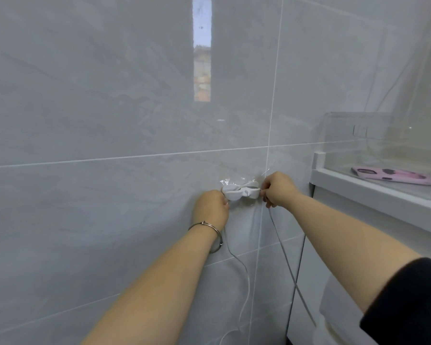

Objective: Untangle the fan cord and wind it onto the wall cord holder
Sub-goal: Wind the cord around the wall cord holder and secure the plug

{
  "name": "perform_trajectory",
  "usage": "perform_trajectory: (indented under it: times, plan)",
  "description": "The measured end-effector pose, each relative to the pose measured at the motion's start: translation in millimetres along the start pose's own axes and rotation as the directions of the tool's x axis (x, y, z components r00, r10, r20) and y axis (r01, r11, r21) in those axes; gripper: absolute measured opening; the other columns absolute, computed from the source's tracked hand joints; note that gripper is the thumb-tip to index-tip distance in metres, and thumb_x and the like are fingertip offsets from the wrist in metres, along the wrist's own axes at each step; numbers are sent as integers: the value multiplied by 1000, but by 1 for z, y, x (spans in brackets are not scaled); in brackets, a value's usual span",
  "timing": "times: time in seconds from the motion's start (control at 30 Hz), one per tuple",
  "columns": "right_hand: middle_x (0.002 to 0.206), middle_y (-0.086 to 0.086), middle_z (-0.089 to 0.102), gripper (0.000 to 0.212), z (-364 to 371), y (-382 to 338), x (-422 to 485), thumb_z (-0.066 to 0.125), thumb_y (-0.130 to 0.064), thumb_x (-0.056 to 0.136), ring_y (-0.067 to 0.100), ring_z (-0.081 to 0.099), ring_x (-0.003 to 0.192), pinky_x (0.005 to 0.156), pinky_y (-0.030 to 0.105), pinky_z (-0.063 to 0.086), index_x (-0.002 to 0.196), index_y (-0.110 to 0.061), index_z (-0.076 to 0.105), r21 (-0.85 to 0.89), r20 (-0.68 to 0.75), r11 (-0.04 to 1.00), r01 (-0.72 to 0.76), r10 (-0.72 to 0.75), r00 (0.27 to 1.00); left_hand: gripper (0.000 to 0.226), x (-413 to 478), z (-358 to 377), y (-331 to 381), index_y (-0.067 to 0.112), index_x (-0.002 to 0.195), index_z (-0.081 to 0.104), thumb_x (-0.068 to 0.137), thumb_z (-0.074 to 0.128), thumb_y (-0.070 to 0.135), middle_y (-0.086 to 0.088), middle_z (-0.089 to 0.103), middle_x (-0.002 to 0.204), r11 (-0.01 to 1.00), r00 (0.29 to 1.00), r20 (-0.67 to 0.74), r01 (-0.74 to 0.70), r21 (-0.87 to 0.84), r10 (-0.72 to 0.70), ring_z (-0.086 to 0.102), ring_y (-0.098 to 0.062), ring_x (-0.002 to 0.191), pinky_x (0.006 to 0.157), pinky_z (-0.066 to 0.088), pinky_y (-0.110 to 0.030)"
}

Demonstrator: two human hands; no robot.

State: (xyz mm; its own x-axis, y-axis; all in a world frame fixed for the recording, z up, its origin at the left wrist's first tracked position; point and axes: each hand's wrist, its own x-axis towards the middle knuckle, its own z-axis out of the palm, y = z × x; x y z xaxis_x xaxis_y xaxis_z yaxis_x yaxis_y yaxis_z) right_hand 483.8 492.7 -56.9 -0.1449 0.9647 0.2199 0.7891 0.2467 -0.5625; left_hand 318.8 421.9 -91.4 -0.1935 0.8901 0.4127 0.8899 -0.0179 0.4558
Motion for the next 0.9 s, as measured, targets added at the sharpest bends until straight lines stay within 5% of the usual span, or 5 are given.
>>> perform_trajectory:
  times: [0.27, 0.43, 0.67, 0.83, 0.9]
  plan:
    - [55, 10, 65, 24, 4, 5, 5, 55, 0, 81, 18, 61, 47, 58, 28, 55, 59, -7, 61, -102, 37, 995, 4, -1, 999, 18, -3, 8, 5, 2, 83, 68, 82, 55, 14, -20, 68, 92, 992, 996, -61, 65, -109, -71, 61, -37, 91, 70, 47, -35]
    - [47, 6, 63, 21, 11, 7, 2, 61, 1, 85, 11, 62, 40, 46, 21, 54, 65, -5, 56, 170, 238, 980, -99, 57, 970, 21, -4, 17, 3, 4, 73, 69, 82, 62, 22, -18, 69, 82, 975, 993, -31, 104, -198, -112, 63, -35, 84, 66, 45, -29]
    - [78, 8, 67, 13, -6, 24, -11, 54, -10, 93, 13, 64, 62, 58, 24, 54, 83, -6, 62, 356, 453, 872, -337, 155, 878, 28, -1, 34, 5, 3, 61, 64, 81, 64, 24, -16, 68, 72, 940, 988, 18, 150, -306, -152, 64, -31, 71, 63, 49, -29]
    - [92, 11, 65, 22, -1, 38, -14, 45, -6, 96, 19, 61, 75, 67, 29, 49, 110, -3, 61, 265, 442, 871, -413, 271, 855, 25, 5, 45, 19, 7, 62, 58, 86, 57, 2, 0, 60, 44, 534, 901, 271, 421, -734, -339, 60, -4, 38, 41, 48, -14]
    - [108, 12, 65, 27, 3, 37, -13, 46, -4, 94, 19, 60, 89, 76, 30, 47, 116, -7, 61, 207, 455, 903, -377, 252, 854, 25, 1, 40, 31, 7, 67, 54, 91, 49, -1, -7, 69, 69, 343, 870, 377, 476, -810, -316, 70, -7, 61, 49, 49, -12]
